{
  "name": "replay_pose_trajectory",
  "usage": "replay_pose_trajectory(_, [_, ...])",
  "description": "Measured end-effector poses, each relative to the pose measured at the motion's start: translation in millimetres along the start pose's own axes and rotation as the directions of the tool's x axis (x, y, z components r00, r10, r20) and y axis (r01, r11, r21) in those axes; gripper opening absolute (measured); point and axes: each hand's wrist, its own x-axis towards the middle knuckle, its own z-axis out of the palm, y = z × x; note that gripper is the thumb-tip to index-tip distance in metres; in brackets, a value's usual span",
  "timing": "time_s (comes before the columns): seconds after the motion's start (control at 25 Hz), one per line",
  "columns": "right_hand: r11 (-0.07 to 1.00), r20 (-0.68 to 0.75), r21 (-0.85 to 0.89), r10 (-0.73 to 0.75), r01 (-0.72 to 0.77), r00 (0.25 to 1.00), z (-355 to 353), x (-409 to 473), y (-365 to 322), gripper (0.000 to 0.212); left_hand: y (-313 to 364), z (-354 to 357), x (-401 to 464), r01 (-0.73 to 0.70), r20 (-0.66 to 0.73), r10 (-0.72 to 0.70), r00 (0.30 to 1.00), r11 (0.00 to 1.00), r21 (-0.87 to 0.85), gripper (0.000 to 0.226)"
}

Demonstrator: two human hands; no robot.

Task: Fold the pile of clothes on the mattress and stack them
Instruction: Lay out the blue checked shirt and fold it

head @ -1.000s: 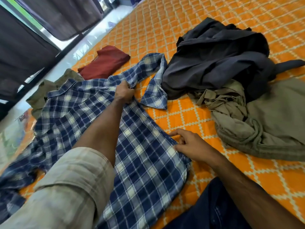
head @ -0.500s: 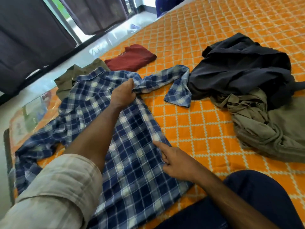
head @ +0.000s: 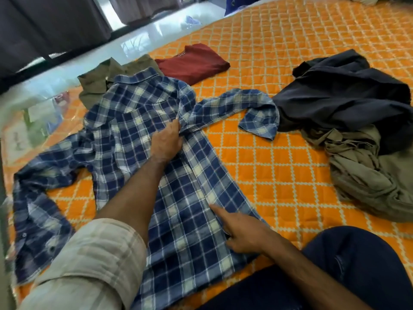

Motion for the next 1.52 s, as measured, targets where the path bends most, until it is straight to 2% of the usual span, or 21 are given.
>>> replay_pose_trajectory(0.2, [0.977, 0.061, 0.214, -0.031, 0.017, 0.998, -5, 10, 17, 0.092, -11, 11, -9, 0.044, -0.038, -0.047, 0.998, 0.995, -0.088, 0.026])
replay_pose_trajectory(0.36, [0.897, 0.182, 0.439, -0.036, -0.048, 0.983, -40, 20, 23, 0.057, -18, 23, -16, 0.047, -0.085, -0.060, 0.995, 0.987, -0.155, 0.028])
replay_pose_trajectory(0.4, [0.895, 0.175, 0.443, -0.023, -0.058, 0.984, -55, 31, 25, 0.046, -19, 25, -16, 0.041, -0.089, -0.059, 0.994, 0.981, -0.192, 0.028])
replay_pose_trajectory(0.44, [0.910, 0.118, 0.411, -0.002, -0.047, 0.993, -74, 47, 27, 0.037, -22, 26, -15, 0.034, -0.093, -0.056, 0.994, 0.974, -0.224, 0.029])
replay_pose_trajectory(0.52, [0.948, -0.125, 0.318, 0.043, -0.001, 0.991, -119, 90, 26, 0.029, -28, 29, -14, 0.001, -0.105, -0.030, 0.994, 0.965, -0.264, 0.029])
replay_pose_trajectory(0.6, [0.971, -0.413, 0.235, 0.056, 0.047, 0.909, -168, 147, 18, 0.028, -32, 32, -14, -0.030, -0.132, -0.010, 0.991, 0.955, -0.297, 0.028])
replay_pose_trajectory(0.64, [0.978, -0.513, 0.200, 0.059, 0.052, 0.856, -192, 174, 13, 0.030, -32, 34, -16, -0.039, -0.152, -0.009, 0.988, 0.949, -0.311, 0.027])
replay_pose_trajectory(0.72, [0.983, -0.607, 0.183, 0.092, 0.025, 0.789, -233, 231, 0, 0.037, -33, 40, -19, -0.044, -0.201, -0.020, 0.979, 0.950, -0.308, 0.026])
replay_pose_trajectory(0.8, [0.977, -0.577, 0.204, 0.173, -0.064, 0.798, -257, 273, -10, 0.042, -35, 46, -21, -0.047, -0.239, -0.026, 0.971, 0.955, -0.294, 0.025])
replay_pose_trajectory(0.88, [0.945, -0.461, 0.284, 0.285, -0.164, 0.841, -265, 299, -13, 0.033, -36, 49, -21, -0.049, -0.246, -0.028, 0.969, 0.953, -0.300, 0.023])
replay_pose_trajectory(0.96, [0.927, -0.396, 0.328, 0.312, -0.185, 0.864, -274, 316, -12, 0.023, -37, 50, -19, -0.069, -0.266, -0.016, 0.964, 0.950, -0.304, 0.021])
replay_pose_trajectory(1.04, [0.938, -0.362, 0.326, 0.237, -0.116, 0.902, -286, 323, -13, 0.020, -36, 49, -20, -0.098, -0.293, 0.005, 0.956, 0.947, -0.304, 0.019])
replay_pose_trajectory(1.12, [0.930, -0.313, 0.367, 0.108, 0.015, 0.944, -297, 331, -21, 0.016, -36, 50, -21, -0.112, -0.317, 0.010, 0.948, 0.946, -0.305, 0.018])
replay_pose_trajectory(1.2, [0.930, -0.319, 0.354, 0.023, 0.097, 0.947, -300, 341, -33, 0.011, -36, 51, -21, -0.105, -0.323, -0.002, 0.946, 0.944, -0.314, 0.017])
replay_pose_trajectory(1.36, [0.968, -0.376, 0.232, -0.006, 0.101, 0.927, -280, 376, -55, 0.024, -36, 52, -22, -0.129, -0.337, 0.013, 0.941, 0.937, -0.325, 0.011])
replay_pose_trajectory(1.52, [0.989, -0.432, 0.113, -0.036, 0.093, 0.901, -255, 403, -46, 0.024, -38, 55, -23, -0.105, -0.308, -0.006, 0.951, 0.934, -0.340, 0.007])
